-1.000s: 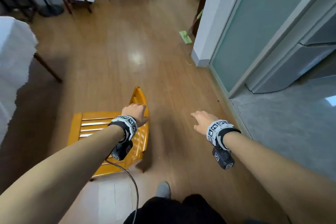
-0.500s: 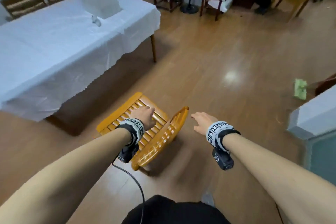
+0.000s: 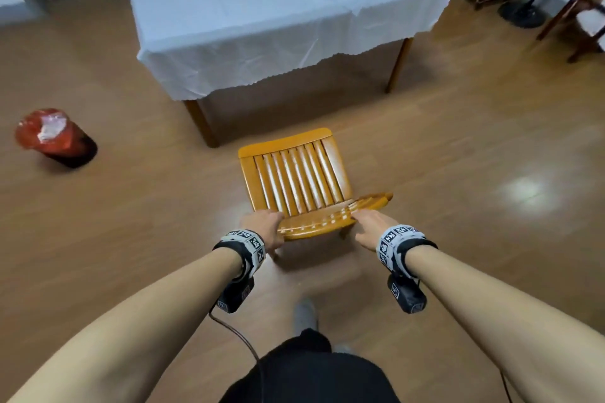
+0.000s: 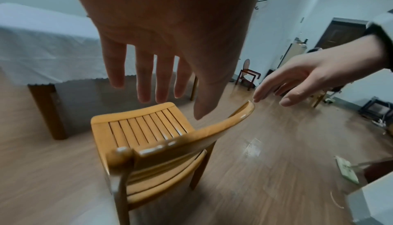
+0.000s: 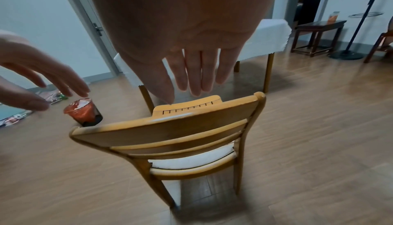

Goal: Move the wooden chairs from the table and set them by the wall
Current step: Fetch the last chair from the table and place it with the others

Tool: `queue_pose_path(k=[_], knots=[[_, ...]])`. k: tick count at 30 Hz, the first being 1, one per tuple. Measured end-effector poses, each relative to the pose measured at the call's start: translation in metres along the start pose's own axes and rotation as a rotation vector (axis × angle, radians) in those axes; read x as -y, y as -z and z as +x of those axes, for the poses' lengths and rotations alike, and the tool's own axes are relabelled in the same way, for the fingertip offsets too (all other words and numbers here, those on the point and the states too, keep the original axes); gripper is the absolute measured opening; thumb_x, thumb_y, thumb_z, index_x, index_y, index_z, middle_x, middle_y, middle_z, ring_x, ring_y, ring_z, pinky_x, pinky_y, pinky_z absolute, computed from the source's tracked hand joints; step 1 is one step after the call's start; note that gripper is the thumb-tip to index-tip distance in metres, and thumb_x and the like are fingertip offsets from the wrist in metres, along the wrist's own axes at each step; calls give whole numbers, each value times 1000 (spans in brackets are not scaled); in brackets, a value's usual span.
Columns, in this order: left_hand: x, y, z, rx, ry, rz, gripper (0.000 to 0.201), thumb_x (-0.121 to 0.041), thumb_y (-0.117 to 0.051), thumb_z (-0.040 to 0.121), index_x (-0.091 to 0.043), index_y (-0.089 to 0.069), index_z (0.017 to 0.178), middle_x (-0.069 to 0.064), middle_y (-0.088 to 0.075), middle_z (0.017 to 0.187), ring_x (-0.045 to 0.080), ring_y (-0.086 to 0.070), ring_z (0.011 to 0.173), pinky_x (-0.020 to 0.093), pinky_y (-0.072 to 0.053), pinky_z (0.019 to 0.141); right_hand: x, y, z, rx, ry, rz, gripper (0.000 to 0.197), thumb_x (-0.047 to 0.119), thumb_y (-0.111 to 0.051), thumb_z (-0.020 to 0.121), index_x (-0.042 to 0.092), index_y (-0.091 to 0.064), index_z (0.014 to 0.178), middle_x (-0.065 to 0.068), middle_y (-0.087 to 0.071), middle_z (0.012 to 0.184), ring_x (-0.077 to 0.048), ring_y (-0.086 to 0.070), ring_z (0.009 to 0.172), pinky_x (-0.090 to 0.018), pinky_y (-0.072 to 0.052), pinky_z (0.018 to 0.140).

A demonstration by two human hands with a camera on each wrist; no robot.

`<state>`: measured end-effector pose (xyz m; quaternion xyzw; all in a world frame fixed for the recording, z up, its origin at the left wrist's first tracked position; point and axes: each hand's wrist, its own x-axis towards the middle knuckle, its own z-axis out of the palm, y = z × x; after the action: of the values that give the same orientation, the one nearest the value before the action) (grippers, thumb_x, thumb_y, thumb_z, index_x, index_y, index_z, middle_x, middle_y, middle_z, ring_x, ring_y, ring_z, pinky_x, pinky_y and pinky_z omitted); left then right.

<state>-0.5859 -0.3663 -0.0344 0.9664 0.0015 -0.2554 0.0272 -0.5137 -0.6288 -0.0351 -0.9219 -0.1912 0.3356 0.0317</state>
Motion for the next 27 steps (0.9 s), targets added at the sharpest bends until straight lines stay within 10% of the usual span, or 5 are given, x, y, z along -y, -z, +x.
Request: queue_pose_path(k=[9,17,27], knots=[[-16,-54,46,105,-17,-35,35,-38,-63,85,-24,-57,116,1,-63,118,26,-59,110,38,-49,86,-21,1,34,-14,65,-111,56,21,-59,94,17,-41,148,-4,-45,149,-23,-43,136,-43,-48,100],[-12,-109,69,53,-7,-71,60,-24,-67,84,-25,-45,140,0,-60,129,25,-60,112,39,-52,87,-28,-63,85,-150,148,-267,56,17,-63,87,15,-49,141,-3,-53,142,-24,-42,137,-37,-24,119],[-30,-68,92,347,48,29,22,-16,-60,90,-16,-58,112,7,-65,115,29,-63,106,38,-50,77,-33,-25,130,213,327,-429,27,15,-59,91,22,-59,117,-3,-66,118,-26,-63,109,-38,-54,85]])
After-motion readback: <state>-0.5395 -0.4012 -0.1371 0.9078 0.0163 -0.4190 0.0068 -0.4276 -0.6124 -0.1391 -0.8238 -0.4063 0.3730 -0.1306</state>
